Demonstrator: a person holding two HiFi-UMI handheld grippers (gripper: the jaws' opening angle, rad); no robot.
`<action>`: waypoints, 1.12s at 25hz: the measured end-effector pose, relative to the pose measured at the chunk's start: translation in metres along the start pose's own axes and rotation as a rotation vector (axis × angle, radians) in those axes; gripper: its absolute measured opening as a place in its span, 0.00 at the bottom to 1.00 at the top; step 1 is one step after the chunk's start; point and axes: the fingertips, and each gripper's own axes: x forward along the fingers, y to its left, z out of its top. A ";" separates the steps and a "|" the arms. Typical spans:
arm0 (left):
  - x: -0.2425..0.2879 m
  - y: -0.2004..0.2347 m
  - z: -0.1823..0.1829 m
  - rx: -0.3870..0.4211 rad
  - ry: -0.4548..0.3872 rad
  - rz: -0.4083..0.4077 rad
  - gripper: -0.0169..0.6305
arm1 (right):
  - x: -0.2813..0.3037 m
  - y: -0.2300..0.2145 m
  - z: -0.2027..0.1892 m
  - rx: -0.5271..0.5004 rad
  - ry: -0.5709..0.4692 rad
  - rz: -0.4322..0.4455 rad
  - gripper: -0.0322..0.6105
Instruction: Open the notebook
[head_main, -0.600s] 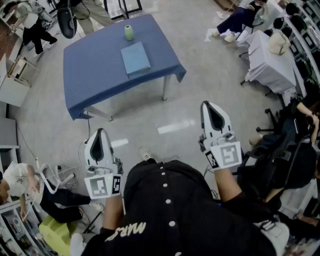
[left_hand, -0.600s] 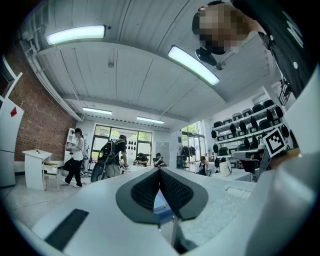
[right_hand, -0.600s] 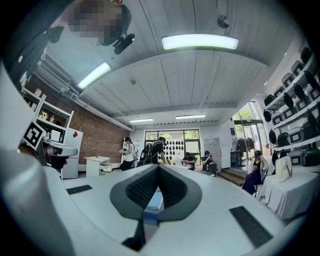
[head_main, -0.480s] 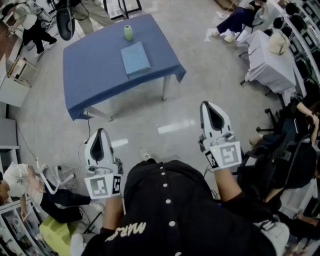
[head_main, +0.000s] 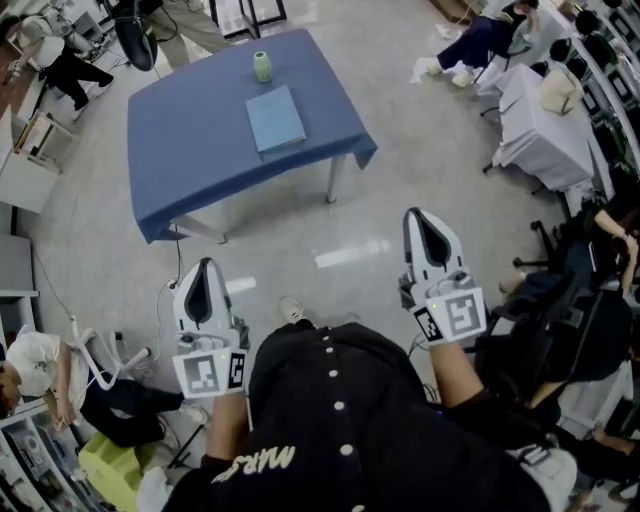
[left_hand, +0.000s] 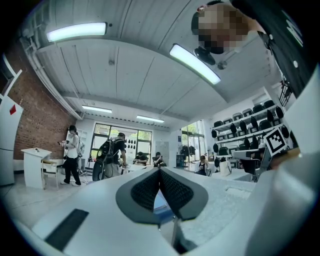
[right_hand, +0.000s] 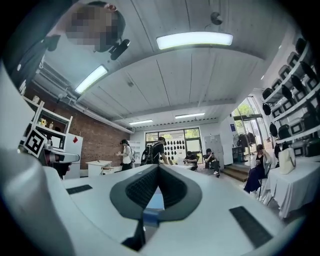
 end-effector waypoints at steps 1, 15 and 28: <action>0.001 0.002 -0.001 -0.001 0.001 -0.002 0.03 | 0.003 0.002 -0.001 -0.003 0.004 -0.002 0.05; 0.029 0.068 -0.011 0.080 0.013 -0.077 0.52 | 0.060 0.051 -0.012 -0.045 0.021 -0.052 0.05; 0.112 0.079 -0.022 0.079 0.029 -0.153 0.52 | 0.127 0.039 -0.029 -0.057 0.036 -0.086 0.05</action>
